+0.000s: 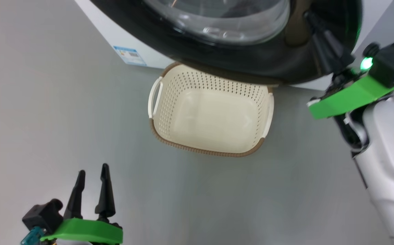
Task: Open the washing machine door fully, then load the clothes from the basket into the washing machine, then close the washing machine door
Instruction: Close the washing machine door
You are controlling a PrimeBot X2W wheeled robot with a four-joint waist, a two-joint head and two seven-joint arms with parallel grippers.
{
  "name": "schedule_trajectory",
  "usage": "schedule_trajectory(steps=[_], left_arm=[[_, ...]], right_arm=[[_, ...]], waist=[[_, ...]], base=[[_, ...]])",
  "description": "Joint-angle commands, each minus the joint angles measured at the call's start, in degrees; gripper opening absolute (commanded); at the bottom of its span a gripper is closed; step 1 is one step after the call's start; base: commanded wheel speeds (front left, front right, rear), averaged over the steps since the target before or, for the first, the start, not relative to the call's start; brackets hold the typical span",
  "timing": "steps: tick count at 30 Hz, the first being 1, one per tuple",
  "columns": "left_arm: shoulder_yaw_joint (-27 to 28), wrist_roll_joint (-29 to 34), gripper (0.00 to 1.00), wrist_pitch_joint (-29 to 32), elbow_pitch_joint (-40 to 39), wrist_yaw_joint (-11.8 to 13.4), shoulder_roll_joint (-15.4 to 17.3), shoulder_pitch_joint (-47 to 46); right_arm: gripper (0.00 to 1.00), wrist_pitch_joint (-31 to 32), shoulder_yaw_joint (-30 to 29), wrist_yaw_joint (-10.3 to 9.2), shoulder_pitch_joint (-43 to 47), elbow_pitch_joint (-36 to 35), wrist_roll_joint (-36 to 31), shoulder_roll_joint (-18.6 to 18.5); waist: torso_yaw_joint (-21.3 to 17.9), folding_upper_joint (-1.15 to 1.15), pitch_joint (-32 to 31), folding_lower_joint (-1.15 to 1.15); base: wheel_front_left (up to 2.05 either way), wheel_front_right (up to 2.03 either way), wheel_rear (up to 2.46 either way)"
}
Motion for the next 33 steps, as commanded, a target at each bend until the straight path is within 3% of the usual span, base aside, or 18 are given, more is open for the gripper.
schedule_trajectory(steps=[1, 17, 24, 31, 33], left_arm=[[1.6, -0.6, 1.00, -0.4, -1.5, -0.1, 0.8, -1.1], [-3.6, -1.0, 1.00, -0.4, -1.8, -1.6, 0.8, -5.2], [-3.5, -1.6, 1.00, -0.4, -1.9, -1.5, 0.8, -4.8], [-2.1, -2.6, 1.00, -0.4, -2.4, -1.8, 0.8, -4.6], [-1.3, -4.5, 1.00, -0.4, -2.7, -2.5, 0.8, -4.4]], right_arm=[[0.00, -0.3, 0.4, 0.08, -0.8, -0.9, -0.6, 0.0], [0.00, -0.3, -0.3, 0.08, -15.3, 10.6, -4.0, -10.1], [0.00, -0.3, -1.1, 0.08, -16.8, 12.7, -4.7, -10.4], [0.00, -0.3, -0.1, 0.08, -12.6, 10.3, -4.5, -8.1], [0.30, -0.3, -0.4, 0.08, -10.3, 9.4, -3.8, -6.9]], waist=[[1.1, 0.00, 1.8, -0.01], [7.9, 0.00, 7.1, -0.01], [7.7, 0.00, 6.1, -0.01], [5.0, 0.00, 3.0, -0.01], [4.0, 0.00, 1.5, -0.01]], base=[[0.00, 0.00, 0.00], [0.00, 0.00, 0.00], [0.00, 0.00, 0.00], [0.00, 0.00, 0.00], [0.00, 0.00, 0.00]])
